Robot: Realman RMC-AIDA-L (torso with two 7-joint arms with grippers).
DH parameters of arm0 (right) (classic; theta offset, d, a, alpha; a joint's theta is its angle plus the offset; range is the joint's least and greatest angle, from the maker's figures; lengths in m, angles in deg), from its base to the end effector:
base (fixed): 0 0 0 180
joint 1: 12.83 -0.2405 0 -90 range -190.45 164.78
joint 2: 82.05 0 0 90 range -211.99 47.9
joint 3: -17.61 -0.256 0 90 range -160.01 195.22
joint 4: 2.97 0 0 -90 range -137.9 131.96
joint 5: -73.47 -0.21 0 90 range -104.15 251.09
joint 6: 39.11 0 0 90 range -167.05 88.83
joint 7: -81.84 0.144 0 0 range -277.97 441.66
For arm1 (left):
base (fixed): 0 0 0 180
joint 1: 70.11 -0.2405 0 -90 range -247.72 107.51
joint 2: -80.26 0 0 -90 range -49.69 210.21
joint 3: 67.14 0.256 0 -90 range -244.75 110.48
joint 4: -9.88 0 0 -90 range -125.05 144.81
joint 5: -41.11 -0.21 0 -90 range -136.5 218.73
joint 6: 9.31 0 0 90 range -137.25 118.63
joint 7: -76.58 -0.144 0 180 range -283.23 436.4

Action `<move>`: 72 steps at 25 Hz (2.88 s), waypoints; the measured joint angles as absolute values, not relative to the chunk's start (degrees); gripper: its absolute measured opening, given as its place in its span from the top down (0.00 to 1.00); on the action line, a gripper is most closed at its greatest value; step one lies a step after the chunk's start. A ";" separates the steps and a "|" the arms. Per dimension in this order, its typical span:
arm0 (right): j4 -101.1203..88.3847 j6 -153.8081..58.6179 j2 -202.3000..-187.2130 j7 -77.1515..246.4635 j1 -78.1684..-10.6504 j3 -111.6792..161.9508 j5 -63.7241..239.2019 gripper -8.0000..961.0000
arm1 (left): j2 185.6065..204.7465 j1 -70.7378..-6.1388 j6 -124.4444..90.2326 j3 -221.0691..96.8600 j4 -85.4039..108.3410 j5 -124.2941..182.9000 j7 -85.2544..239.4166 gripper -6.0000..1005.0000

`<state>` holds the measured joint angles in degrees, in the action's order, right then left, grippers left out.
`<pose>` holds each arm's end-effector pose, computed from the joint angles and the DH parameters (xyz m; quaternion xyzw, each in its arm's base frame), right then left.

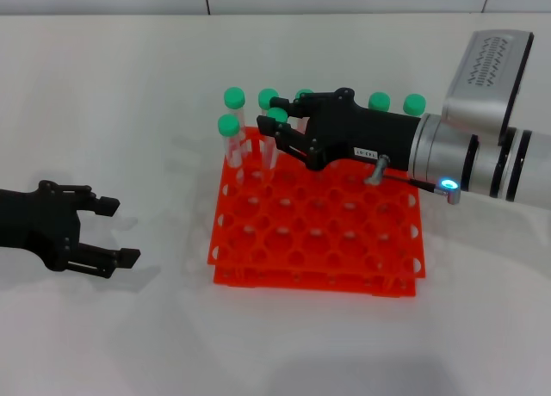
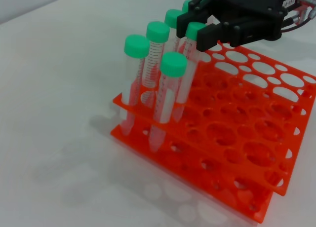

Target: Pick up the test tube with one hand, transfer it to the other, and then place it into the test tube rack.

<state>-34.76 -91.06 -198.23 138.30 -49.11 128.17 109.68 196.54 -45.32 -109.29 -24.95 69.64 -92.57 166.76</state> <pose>0.1660 0.3658 -0.0936 -0.9261 0.1256 0.3004 0.1906 -0.2954 0.3019 0.0601 -0.9700 -0.2189 -0.0303 0.1017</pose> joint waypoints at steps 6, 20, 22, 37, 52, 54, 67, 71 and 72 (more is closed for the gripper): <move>-34.76 -91.04 -198.23 138.35 -49.14 128.17 109.68 0.70 | 196.54 -45.24 -109.24 -24.95 69.64 -92.57 166.71 0.12; -34.88 -91.08 -198.23 138.36 -49.31 128.17 109.68 0.70 | 196.54 -45.23 -109.08 -24.95 69.64 -92.57 166.23 0.12; -34.89 -91.12 -198.23 138.36 -49.31 128.17 109.68 0.70 | 196.54 -45.23 -109.04 -24.95 69.64 -92.57 166.23 0.12; -35.93 -91.61 -198.23 138.24 -49.15 127.72 109.68 0.40 | 196.40 -44.99 -108.75 -25.05 69.02 -92.67 166.21 0.12; -44.67 -97.62 -195.18 138.86 -38.73 120.96 112.21 0.28 | 195.96 -45.90 -108.98 -28.69 67.47 -86.74 164.51 0.12; -45.69 -98.01 -194.15 141.45 -37.55 118.84 115.50 0.28 | 196.05 -46.05 -109.05 -29.50 66.94 -85.39 164.52 0.12; -48.29 -122.33 -191.43 159.52 -33.69 84.56 157.17 0.29 | 197.71 -48.60 -109.23 -30.08 63.53 -70.19 165.18 0.12; -50.22 -125.16 -191.35 160.47 -33.68 81.27 162.29 0.29 | 198.66 -49.18 -109.90 -30.07 61.25 -67.41 165.19 0.12; -50.56 -125.48 -191.31 160.58 -33.67 81.08 162.81 0.29 | 198.96 -49.23 -109.95 -30.06 60.94 -67.34 165.19 0.12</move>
<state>-50.56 -125.48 -191.31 160.58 -33.67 81.08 162.81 198.96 -49.23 -109.95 -30.06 60.94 -67.34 165.19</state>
